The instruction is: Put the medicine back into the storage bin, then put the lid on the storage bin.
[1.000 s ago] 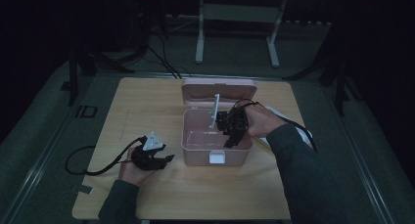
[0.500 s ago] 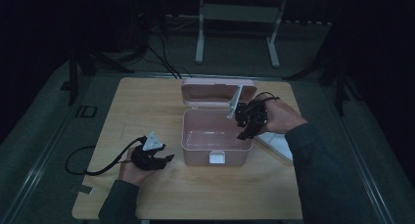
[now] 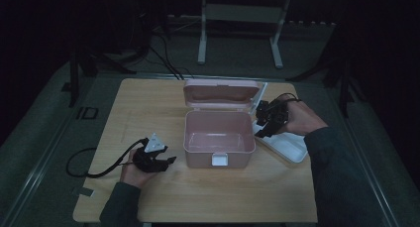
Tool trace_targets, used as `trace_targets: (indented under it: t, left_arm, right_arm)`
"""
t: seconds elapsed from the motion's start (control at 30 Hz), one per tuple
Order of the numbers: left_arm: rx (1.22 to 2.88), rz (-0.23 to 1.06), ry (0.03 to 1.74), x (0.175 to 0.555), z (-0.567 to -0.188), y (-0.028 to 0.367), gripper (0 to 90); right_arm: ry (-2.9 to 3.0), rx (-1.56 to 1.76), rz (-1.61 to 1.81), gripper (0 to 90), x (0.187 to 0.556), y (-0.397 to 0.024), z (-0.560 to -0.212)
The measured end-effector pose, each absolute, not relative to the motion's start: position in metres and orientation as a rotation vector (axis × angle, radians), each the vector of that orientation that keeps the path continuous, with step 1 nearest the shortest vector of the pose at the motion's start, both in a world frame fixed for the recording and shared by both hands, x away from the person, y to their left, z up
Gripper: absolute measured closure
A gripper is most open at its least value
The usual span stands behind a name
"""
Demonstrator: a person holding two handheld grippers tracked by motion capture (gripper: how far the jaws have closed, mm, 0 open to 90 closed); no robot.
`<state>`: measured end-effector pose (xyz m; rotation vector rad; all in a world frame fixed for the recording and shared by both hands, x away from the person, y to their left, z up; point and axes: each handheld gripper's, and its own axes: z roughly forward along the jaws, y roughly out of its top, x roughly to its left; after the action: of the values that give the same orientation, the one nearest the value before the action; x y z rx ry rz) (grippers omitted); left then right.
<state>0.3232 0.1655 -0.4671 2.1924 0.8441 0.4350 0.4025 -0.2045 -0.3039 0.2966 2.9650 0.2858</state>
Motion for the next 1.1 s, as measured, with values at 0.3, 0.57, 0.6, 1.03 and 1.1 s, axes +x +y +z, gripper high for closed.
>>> trace_targets:
  t: [0.3, 0.57, 0.6, 1.03, 1.1]
  left_arm:
    - [2.195, 0.433, 0.841, 0.323, -0.467, 0.166, 45.8]
    - [2.198, 0.428, 0.843, 0.323, -0.468, 0.165, 45.6]
    - [2.198, 0.428, 0.844, 0.323, -0.468, 0.165, 45.6]
    - [2.202, 0.427, 0.839, 0.323, -0.468, 0.164, 45.7]
    - [2.201, 0.427, 0.839, 0.323, -0.467, 0.165, 45.7]
  right_arm:
    - [2.914, 0.423, 0.267, 53.0, 0.413, -0.231, -0.315]
    - [2.903, 0.535, 0.212, 53.8, 0.427, -0.253, -0.336]
    - [2.906, 0.547, 0.175, 55.2, 0.429, -0.256, -0.342]
    - [2.894, 0.685, 0.045, 66.5, 0.453, -0.277, -0.377]
    - [2.897, 0.702, 0.023, 68.8, 0.458, -0.28, -0.385]
